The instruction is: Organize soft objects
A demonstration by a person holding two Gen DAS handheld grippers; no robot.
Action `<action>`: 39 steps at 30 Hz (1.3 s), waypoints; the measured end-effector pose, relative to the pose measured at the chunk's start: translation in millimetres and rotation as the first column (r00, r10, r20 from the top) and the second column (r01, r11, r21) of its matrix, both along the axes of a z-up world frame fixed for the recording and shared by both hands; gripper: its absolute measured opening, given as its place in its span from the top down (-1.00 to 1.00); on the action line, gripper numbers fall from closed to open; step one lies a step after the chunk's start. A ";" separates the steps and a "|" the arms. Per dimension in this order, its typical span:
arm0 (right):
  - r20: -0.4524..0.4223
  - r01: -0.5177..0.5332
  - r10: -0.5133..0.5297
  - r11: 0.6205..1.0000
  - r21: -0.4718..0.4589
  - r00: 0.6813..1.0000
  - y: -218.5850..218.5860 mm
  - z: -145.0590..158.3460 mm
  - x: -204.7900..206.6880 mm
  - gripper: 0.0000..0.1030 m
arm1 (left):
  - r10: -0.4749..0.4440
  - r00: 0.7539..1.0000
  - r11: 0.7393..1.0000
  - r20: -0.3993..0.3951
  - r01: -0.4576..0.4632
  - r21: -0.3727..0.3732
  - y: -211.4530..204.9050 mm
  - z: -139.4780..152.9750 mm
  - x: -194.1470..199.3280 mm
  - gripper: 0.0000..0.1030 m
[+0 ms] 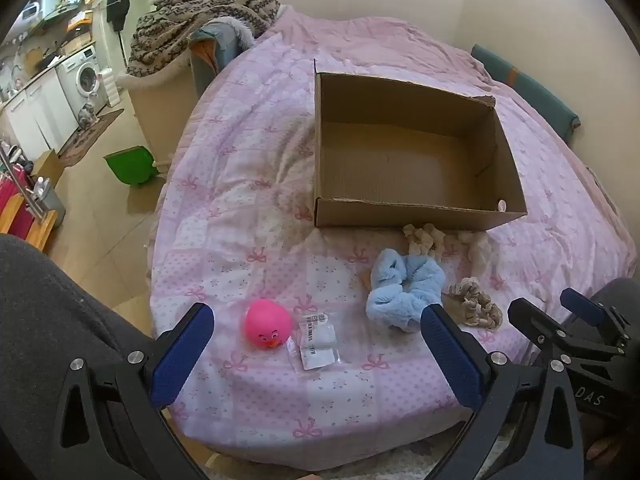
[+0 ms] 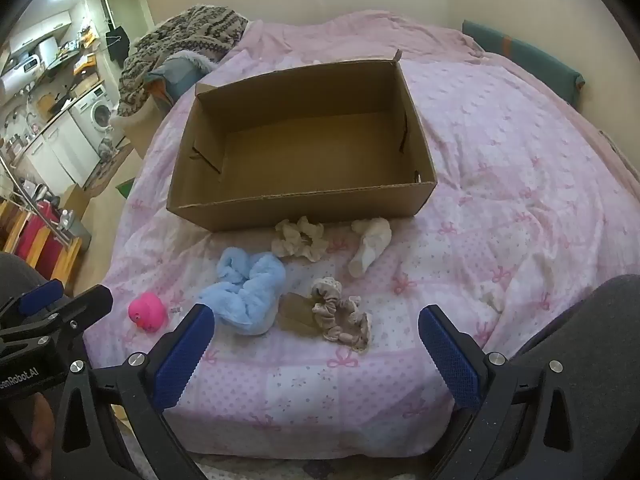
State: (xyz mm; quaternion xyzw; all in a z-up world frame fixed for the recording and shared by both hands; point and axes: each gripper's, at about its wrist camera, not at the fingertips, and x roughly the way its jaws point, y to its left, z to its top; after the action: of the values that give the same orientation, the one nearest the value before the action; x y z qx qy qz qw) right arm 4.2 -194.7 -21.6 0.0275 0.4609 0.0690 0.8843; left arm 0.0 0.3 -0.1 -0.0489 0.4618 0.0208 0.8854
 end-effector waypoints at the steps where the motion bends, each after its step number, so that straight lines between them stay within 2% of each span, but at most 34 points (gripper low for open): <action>1: 0.001 -0.001 0.001 1.000 0.001 1.000 0.4 0.1 0.0 -1.00 | 0.000 1.000 1.000 -0.002 0.000 -0.003 0.4 -0.2 0.2 -1.00; 39: 0.025 -0.004 0.004 1.000 -0.021 1.000 3.7 0.1 -1.9 -1.00 | 0.012 1.000 1.000 -0.001 -0.012 0.010 2.2 -1.4 1.2 -1.00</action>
State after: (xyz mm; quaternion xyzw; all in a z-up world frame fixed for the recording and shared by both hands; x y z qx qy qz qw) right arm 2.4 -190.9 -21.6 0.0164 0.4508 0.0662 0.8900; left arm 1.1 2.5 -1.5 -0.0470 0.4617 0.0285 0.8854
